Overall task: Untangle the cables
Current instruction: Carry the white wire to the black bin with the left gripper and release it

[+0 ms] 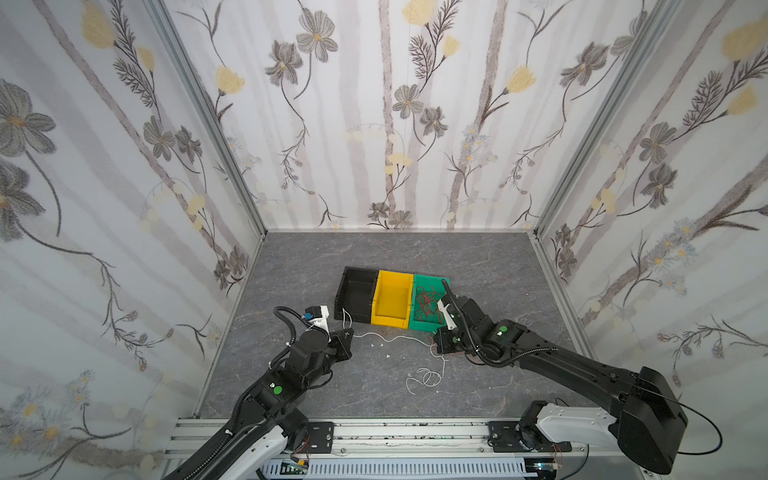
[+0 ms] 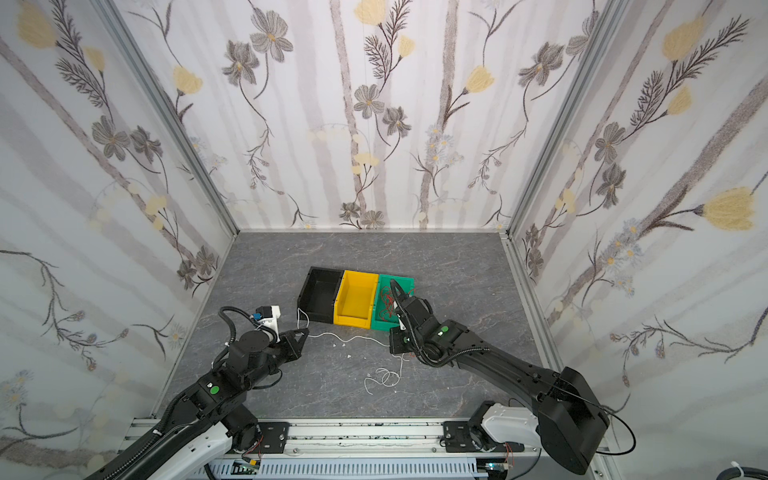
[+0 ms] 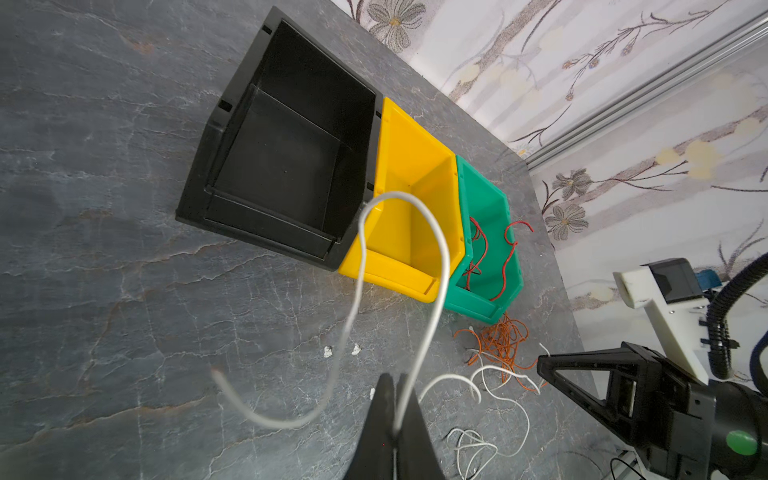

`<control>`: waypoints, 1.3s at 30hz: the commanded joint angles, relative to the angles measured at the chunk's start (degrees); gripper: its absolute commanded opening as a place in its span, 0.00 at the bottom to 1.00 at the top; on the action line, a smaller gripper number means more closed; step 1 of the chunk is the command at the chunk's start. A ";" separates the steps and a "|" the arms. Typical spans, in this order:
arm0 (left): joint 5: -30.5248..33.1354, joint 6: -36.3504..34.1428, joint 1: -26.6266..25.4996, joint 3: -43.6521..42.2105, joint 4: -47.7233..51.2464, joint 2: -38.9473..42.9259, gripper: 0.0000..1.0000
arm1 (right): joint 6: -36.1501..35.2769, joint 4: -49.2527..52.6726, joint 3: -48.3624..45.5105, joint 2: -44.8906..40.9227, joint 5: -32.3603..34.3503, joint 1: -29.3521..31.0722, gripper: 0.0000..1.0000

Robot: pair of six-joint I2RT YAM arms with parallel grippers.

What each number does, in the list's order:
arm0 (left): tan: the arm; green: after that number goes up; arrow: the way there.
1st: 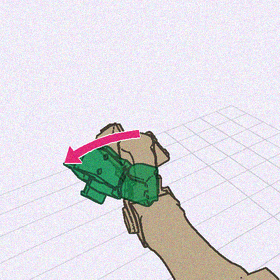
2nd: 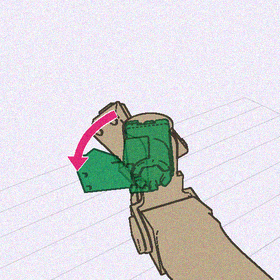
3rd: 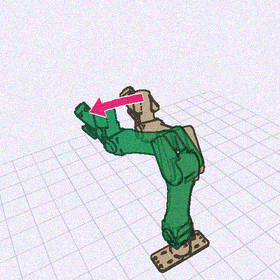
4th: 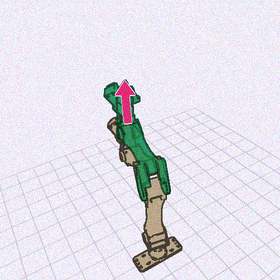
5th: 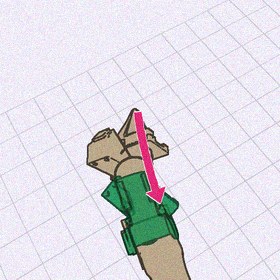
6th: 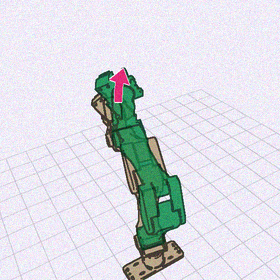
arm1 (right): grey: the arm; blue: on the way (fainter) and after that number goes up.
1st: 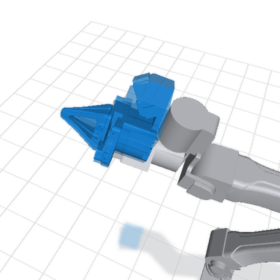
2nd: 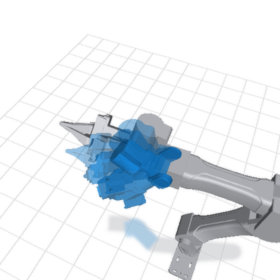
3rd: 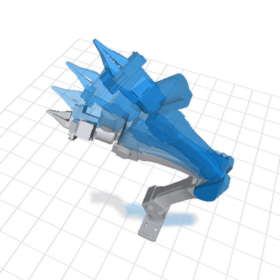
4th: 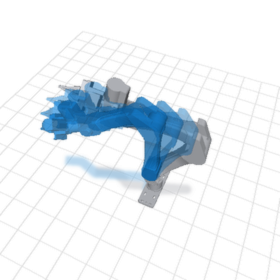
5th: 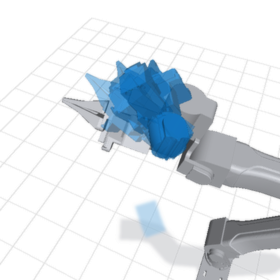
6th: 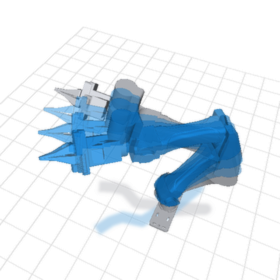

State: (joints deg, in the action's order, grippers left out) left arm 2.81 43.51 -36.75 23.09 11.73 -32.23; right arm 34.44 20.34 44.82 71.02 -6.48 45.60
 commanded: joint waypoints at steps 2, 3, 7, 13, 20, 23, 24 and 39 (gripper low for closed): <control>-2.51 -3.33 1.60 3.45 -1.51 -3.83 0.02 | -0.04 -8.02 1.65 1.93 -9.17 0.36 0.14; -2.78 -3.87 1.93 4.34 -1.56 -4.80 0.02 | 0.29 -8.86 1.92 2.30 -9.82 0.41 0.21; -3.27 -6.46 2.89 7.89 -0.83 -8.53 0.01 | 0.96 -11.62 2.90 2.57 -11.69 0.40 0.35; -1.53 -11.69 4.69 15.20 4.68 -12.91 0.01 | 1.19 -12.26 2.93 -0.99 -12.59 -0.38 0.49; 4.67 -19.45 6.14 26.23 14.04 -20.76 0.01 | 0.91 -10.90 0.89 -5.73 -11.03 -2.75 0.51; 7.30 -22.04 6.65 30.31 17.30 -24.45 0.01 | 1.17 -10.60 -0.60 -7.16 -10.68 -3.41 0.50; 8.28 -22.84 6.74 31.50 18.28 -25.39 0.01 | 1.24 -10.57 -0.94 -7.52 -10.68 -3.51 0.50; 9.82 -30.23 8.25 42.45 21.01 -43.48 0.00 | 1.63 -10.89 -5.99 -12.52 -10.60 -5.94 0.50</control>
State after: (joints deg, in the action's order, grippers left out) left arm 14.09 14.98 -29.17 64.53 33.98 -73.52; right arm 35.57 10.28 39.35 59.40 -17.21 39.86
